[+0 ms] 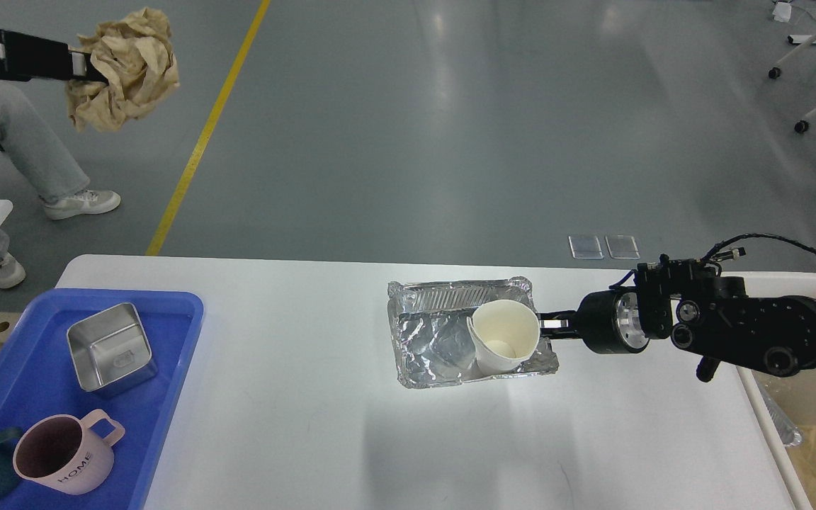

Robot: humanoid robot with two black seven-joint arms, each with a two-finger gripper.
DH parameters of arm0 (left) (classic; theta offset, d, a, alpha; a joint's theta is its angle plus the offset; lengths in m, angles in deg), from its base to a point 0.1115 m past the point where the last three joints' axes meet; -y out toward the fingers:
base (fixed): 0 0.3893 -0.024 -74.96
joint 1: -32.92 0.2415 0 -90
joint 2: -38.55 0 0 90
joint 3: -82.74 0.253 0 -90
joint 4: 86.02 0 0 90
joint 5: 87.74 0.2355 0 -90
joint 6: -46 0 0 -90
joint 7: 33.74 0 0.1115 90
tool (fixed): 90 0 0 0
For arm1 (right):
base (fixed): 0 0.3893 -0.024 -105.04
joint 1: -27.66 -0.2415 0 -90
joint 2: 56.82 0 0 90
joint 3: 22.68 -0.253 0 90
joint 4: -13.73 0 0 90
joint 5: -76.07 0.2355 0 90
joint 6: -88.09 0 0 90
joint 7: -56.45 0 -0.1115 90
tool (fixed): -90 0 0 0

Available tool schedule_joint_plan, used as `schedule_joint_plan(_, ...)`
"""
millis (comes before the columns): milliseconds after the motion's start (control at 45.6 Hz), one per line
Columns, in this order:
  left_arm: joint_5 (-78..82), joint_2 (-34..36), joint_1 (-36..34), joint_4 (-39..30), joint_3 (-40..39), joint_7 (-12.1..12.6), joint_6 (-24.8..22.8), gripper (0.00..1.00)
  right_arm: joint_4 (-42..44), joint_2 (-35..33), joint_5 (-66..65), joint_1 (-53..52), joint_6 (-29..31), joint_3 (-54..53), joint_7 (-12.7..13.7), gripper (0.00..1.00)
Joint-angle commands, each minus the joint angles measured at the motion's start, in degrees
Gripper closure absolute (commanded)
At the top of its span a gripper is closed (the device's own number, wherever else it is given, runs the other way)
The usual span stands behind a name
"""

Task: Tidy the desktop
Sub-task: 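Grasp the crumpled paper with the left gripper and lift it, then lower the crumpled paper into the foil tray and release it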

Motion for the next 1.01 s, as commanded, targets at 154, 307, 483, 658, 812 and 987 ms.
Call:
schedule_joint_plan(154, -0.9, -8.5, 0.7, -0.1, 0.3, 4.3, -0.1, 0.96, -0.2, -0.2, 0.0, -0.1, 0.1, 0.0, 0.1, 1.00)
schedule_joint_plan(307, -0.7, -14.6, 0.7, -0.1, 3.8, 5.5, -0.1, 0.94, -0.2, -0.1, 0.0, -0.2, 0.1, 0.0, 0.0, 1.00)
schedule_joint_plan(483, -0.1, -22.9, 0.9, 0.7, 8.9, 8.2, -0.1, 0.92, -0.2, 0.1, 0.1, -0.3, 0.1, -0.1, 0.1, 1.00)
schedule_joint_plan(658, 3.2, -30.1, 2.7, 2.5, 10.8, 8.5, -0.1, 0.92, -0.3, 0.0, 0.1, -0.5, 0.0, -0.1, 0.1, 1.00)
schedule_joint_plan(812, 5.5, -36.3, 4.5, 6.5, 10.9, 8.7, -0.1, 0.92, -0.7, 0.1, 0.5, -0.9, 0.0, -0.1, 0.0, 1.00)
schedule_joint_plan(987, 7.2, -41.4, 5.8, 8.8, 11.0, 8.7, -0.1, 0.92, -1.5, 0.0, 0.5, -1.3, 0.0, -0.1, 0.0, 1.00)
